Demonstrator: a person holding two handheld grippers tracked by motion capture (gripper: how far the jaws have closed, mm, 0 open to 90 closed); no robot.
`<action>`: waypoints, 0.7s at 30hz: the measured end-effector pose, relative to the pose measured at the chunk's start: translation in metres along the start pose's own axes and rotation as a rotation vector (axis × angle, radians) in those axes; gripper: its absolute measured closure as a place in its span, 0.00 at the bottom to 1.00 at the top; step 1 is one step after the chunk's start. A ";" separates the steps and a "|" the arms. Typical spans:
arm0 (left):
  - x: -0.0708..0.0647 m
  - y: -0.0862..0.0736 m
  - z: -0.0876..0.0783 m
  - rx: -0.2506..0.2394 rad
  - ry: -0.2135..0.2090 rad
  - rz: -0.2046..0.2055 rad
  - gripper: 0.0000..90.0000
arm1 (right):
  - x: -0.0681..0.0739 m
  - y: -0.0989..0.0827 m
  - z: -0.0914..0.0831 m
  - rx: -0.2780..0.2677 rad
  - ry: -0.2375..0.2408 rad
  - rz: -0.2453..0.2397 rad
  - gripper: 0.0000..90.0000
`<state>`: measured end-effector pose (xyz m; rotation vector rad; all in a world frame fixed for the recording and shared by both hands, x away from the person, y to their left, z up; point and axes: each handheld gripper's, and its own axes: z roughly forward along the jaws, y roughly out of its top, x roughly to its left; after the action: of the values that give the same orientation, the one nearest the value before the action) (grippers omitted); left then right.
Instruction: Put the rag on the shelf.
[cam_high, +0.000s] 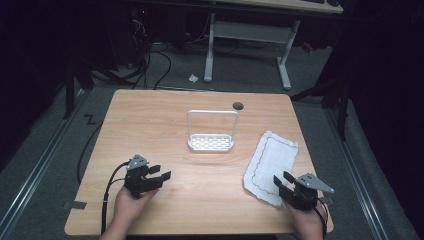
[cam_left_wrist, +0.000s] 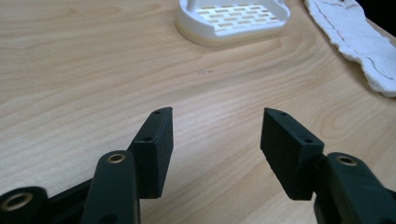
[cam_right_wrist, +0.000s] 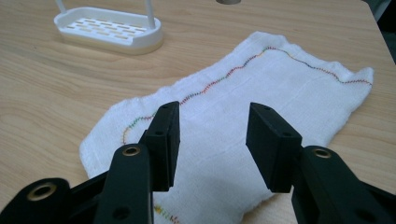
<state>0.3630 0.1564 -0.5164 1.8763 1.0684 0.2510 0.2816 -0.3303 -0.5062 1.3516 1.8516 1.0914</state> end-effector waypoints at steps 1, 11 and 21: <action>0.000 0.000 0.001 0.010 0.005 0.005 0.50 | 0.000 -0.001 -0.001 0.002 -0.001 -0.002 0.62; -0.004 -0.001 0.007 0.033 0.024 0.029 0.50 | -0.007 -0.006 0.002 0.021 0.027 0.029 0.63; -0.007 -0.004 0.012 0.052 0.024 0.036 0.50 | -0.023 0.023 0.035 0.022 0.030 0.062 0.68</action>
<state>0.3629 0.1441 -0.5243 1.9445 1.0679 0.2695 0.3287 -0.3395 -0.5036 1.4210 1.8589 1.1314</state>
